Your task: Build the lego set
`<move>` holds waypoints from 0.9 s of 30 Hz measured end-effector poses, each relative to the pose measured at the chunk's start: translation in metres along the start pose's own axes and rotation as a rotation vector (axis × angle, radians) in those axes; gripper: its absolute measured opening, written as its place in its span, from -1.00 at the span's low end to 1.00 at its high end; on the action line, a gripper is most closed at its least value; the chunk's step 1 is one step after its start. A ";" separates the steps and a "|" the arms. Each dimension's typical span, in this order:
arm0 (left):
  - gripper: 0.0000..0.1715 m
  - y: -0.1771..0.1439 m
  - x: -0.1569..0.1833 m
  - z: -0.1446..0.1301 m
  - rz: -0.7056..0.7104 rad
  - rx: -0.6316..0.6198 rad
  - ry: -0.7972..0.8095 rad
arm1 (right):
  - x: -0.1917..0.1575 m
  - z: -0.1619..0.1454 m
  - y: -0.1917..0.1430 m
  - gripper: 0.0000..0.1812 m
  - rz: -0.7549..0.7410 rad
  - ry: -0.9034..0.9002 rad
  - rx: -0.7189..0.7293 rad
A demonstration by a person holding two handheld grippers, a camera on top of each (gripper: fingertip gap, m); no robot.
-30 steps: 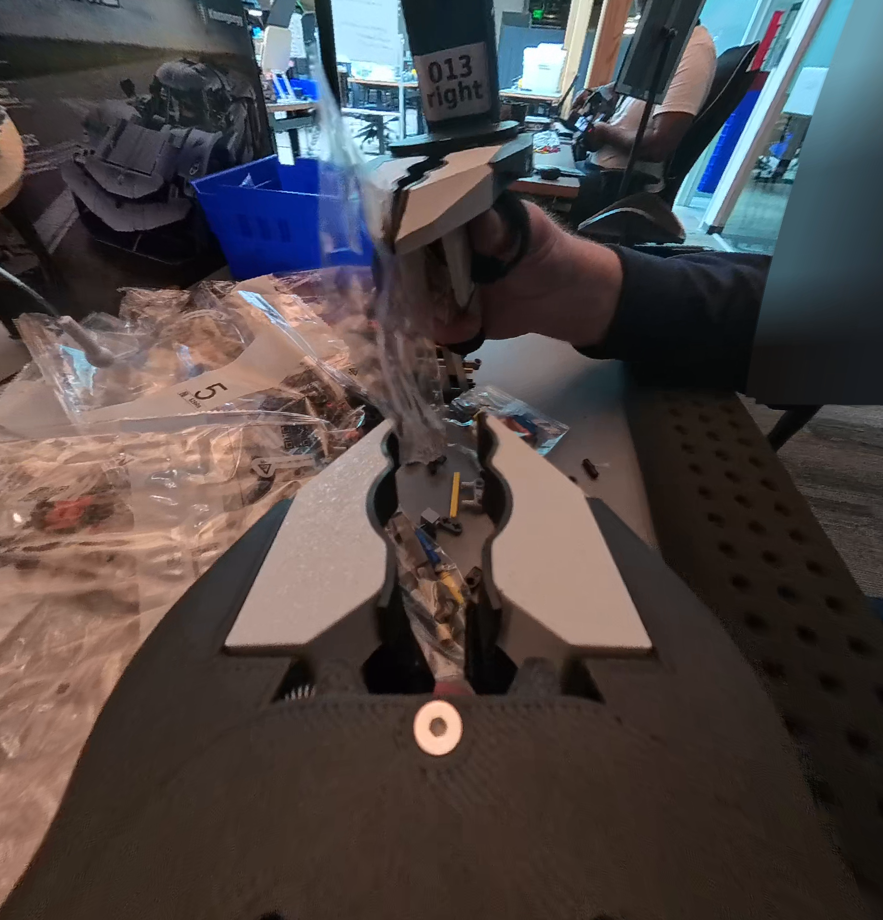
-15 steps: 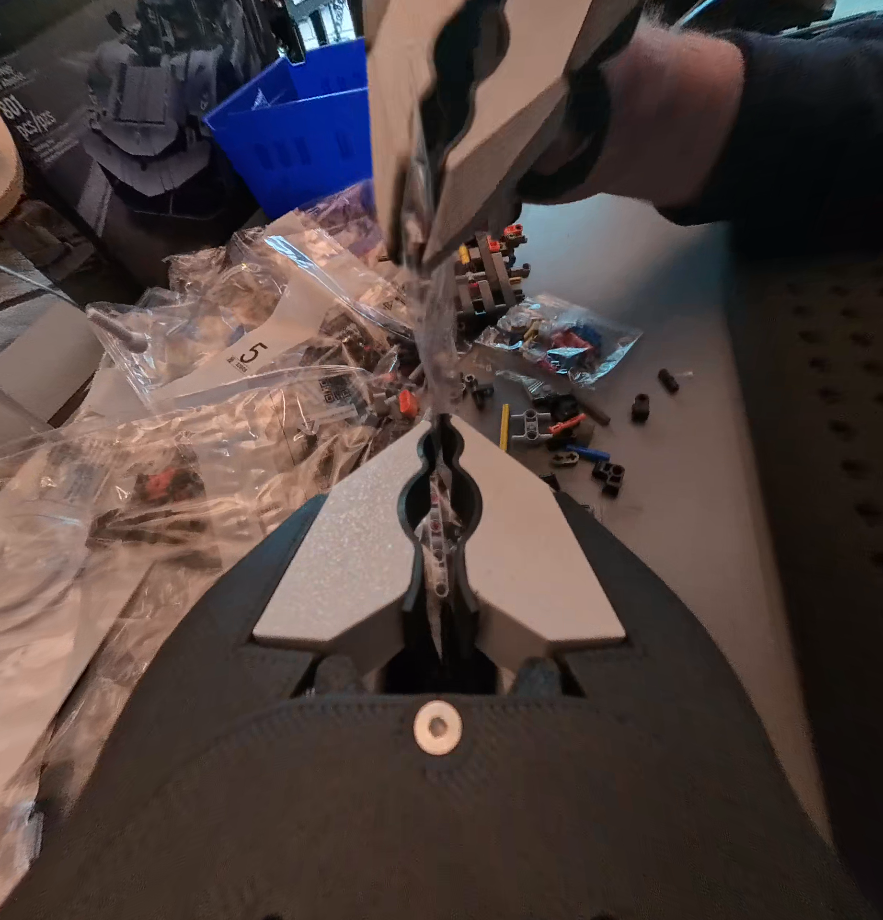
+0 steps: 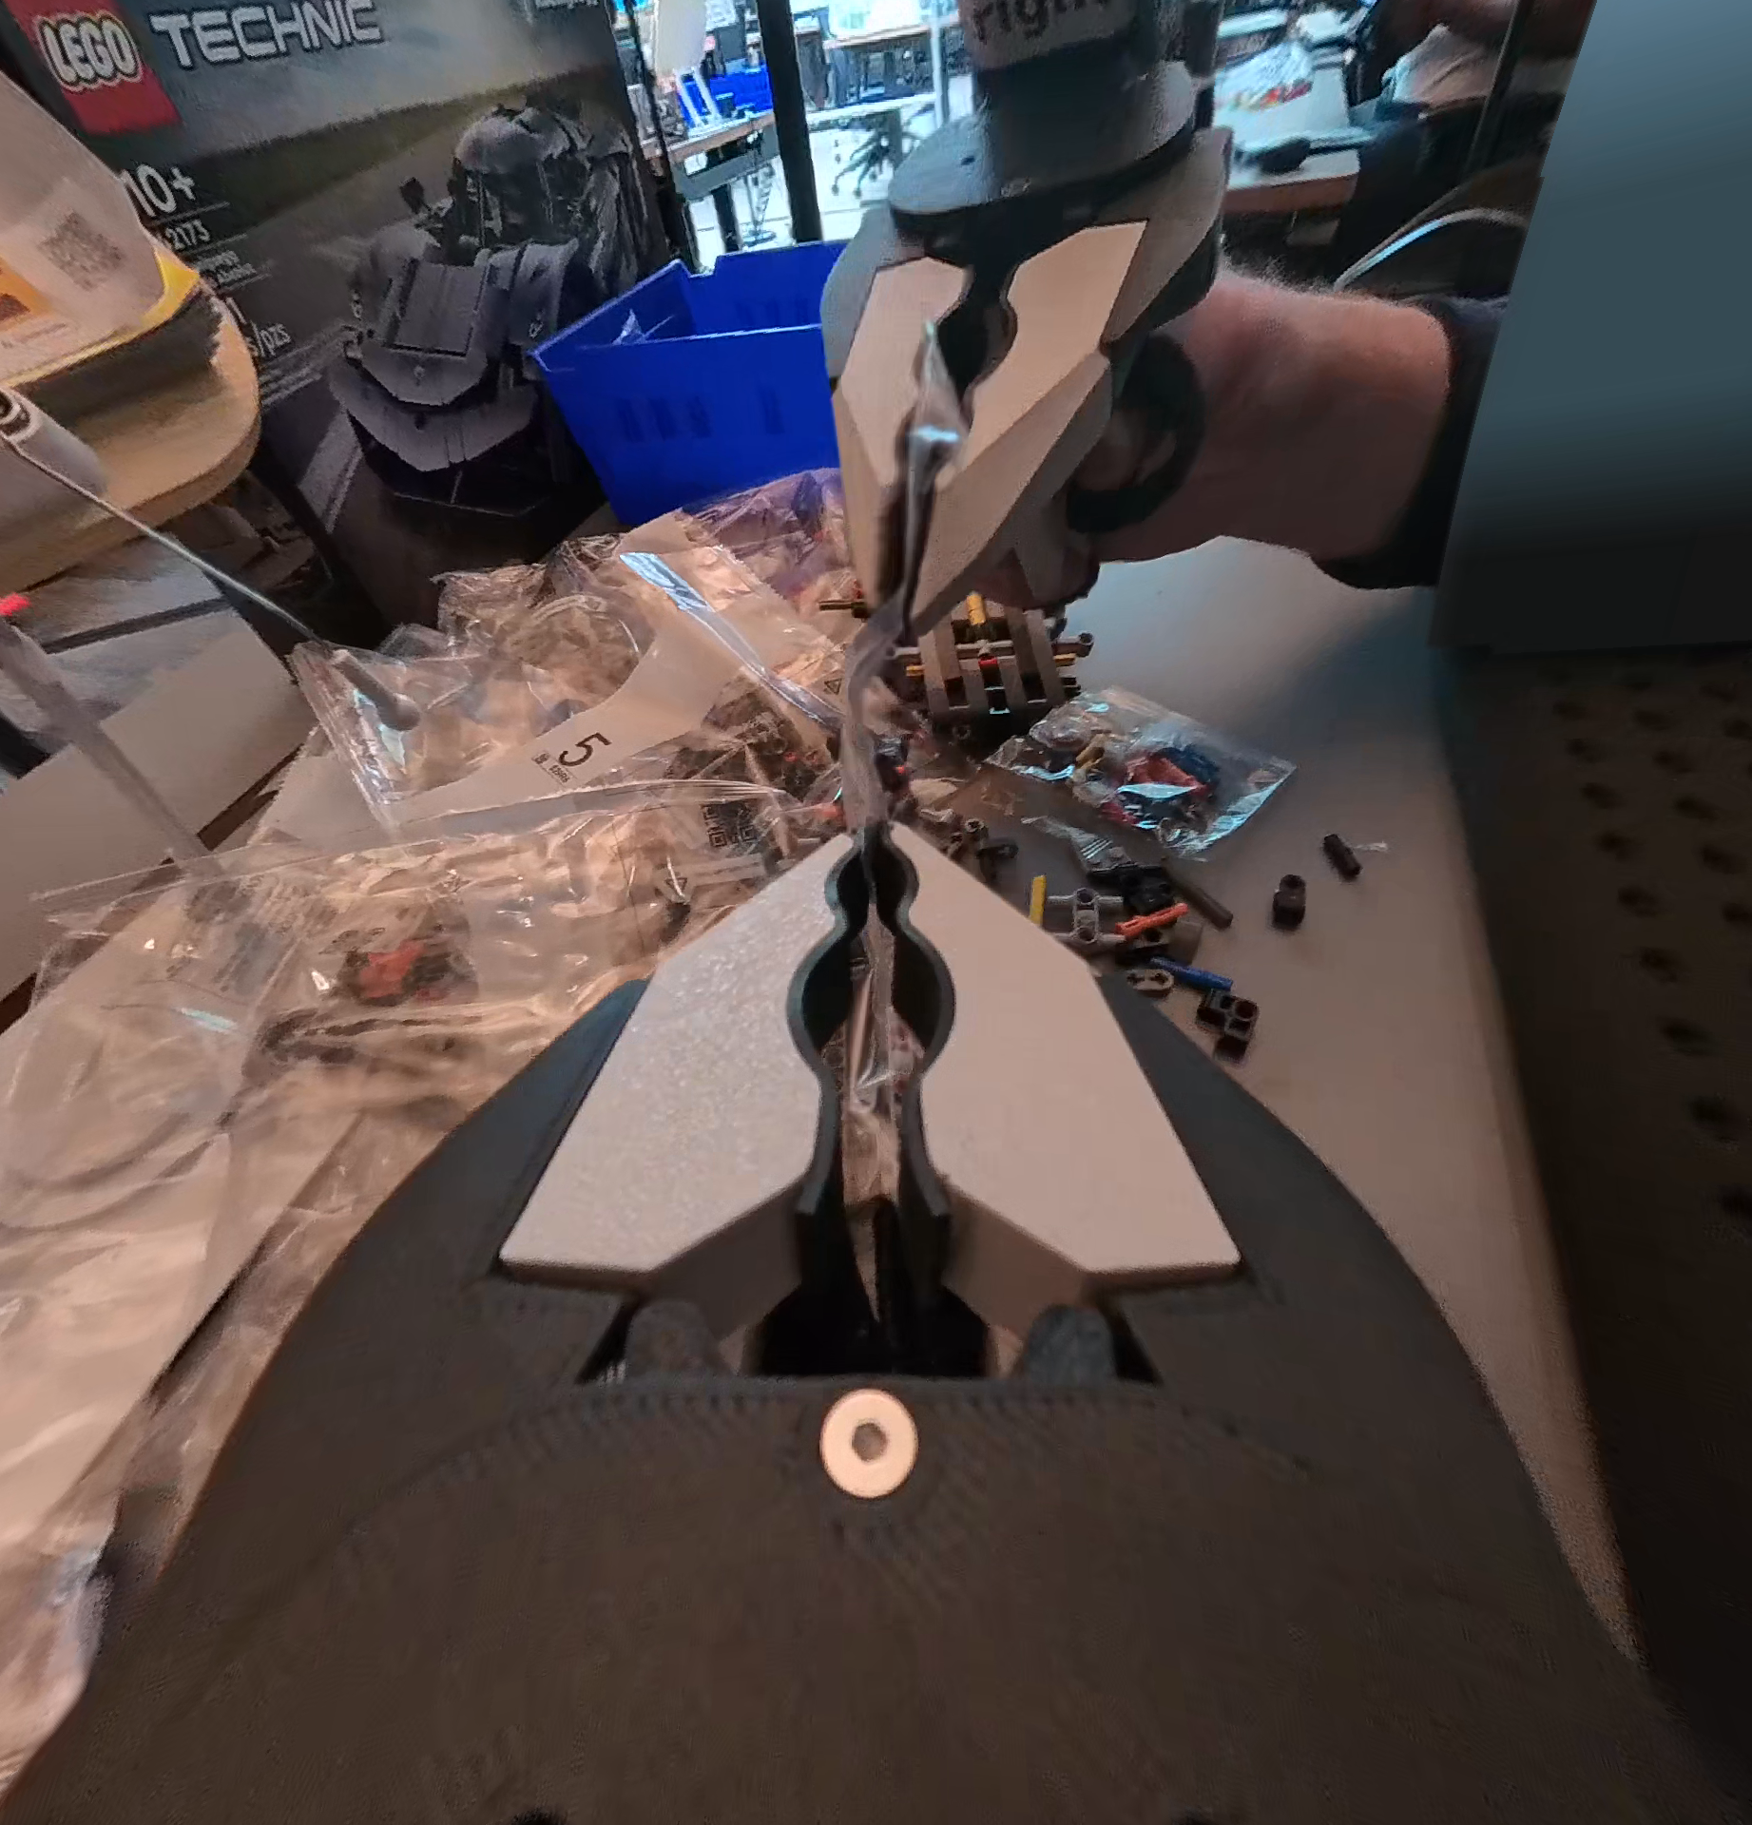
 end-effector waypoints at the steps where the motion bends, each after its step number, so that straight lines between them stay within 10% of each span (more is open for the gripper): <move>1: -1.00 0.000 0.000 -0.001 0.018 -0.024 0.019 | 0.000 0.001 0.000 -0.96 -0.029 -0.024 0.002; 9: -1.00 0.008 0.005 -0.006 0.044 -0.156 0.110 | -0.019 0.001 0.005 -1.00 -0.119 -0.317 -0.100; 27: -1.00 0.013 0.011 -0.008 0.051 -0.215 0.195 | -0.014 0.002 0.005 -0.97 -0.111 -0.232 -0.056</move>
Point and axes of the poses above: each gripper's, where its closed fingertips meet, y out along the fingers, z out of its top, x = y × z across the jaws, the point moved 9 cm from there along -y, back along the fingers, and after that the axes turned 12 degrees about -z, right-handed, at the moved point
